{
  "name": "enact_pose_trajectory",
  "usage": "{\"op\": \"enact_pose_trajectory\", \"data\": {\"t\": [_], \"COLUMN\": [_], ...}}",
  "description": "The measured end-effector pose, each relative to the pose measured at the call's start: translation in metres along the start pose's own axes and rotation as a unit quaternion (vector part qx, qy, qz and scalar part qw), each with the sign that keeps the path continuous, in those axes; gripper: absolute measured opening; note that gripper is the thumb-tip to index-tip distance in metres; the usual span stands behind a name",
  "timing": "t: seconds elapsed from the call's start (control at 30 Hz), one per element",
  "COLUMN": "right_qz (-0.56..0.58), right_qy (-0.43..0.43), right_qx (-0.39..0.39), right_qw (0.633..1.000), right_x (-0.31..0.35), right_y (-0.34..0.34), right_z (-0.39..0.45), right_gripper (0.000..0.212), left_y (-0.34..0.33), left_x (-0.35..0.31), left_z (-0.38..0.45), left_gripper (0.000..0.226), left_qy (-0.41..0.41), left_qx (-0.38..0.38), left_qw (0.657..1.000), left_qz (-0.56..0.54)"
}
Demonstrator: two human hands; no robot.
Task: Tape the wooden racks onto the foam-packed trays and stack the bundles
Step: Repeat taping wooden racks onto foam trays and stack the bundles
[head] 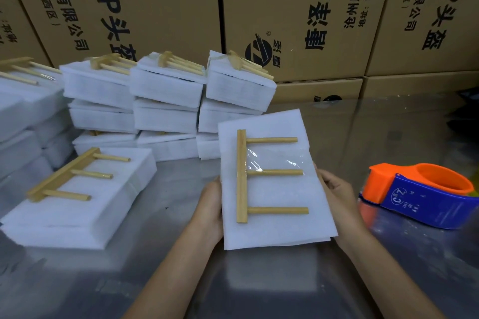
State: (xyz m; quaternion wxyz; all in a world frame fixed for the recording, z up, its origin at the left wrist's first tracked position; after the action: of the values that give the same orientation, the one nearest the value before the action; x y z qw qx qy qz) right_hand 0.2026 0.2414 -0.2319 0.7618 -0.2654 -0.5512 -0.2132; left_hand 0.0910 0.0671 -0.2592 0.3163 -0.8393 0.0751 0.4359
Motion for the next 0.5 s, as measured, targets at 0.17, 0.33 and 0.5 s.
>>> {"op": "enact_pose_trajectory", "data": {"t": [0.17, 0.33, 0.5], "right_qz": [-0.005, 0.137, 0.161], "right_qy": [0.013, -0.144, -0.135], "right_qx": [0.027, 0.062, 0.129], "right_qw": [1.000, 0.978, 0.969], "right_x": [0.001, -0.019, -0.019], "right_y": [-0.004, -0.017, -0.028], "right_z": [0.000, -0.009, -0.011], "right_gripper": [0.025, 0.041, 0.051], "left_y": [0.000, -0.004, -0.010], "left_x": [0.000, -0.010, -0.011], "left_z": [0.001, 0.004, 0.000], "left_gripper": [0.030, 0.065, 0.060], "left_qy": [0.005, -0.009, -0.019], "left_qx": [0.002, 0.056, 0.114], "left_qw": [1.000, 0.998, 0.992], "left_qz": [0.014, -0.028, 0.048]}}
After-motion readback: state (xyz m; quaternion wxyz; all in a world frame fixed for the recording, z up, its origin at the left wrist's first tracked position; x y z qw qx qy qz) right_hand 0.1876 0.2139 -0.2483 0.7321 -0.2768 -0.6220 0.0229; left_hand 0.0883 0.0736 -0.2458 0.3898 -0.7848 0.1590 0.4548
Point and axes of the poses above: each hand's wrist, its own z-axis towards the middle knuckle, its own y-axis out of the back of the hand, x = y × z, the point moved 8 cm from there along z, towards the middle knuckle, and after that the axes turned 11 degrees about y, right-handed, at the moved point
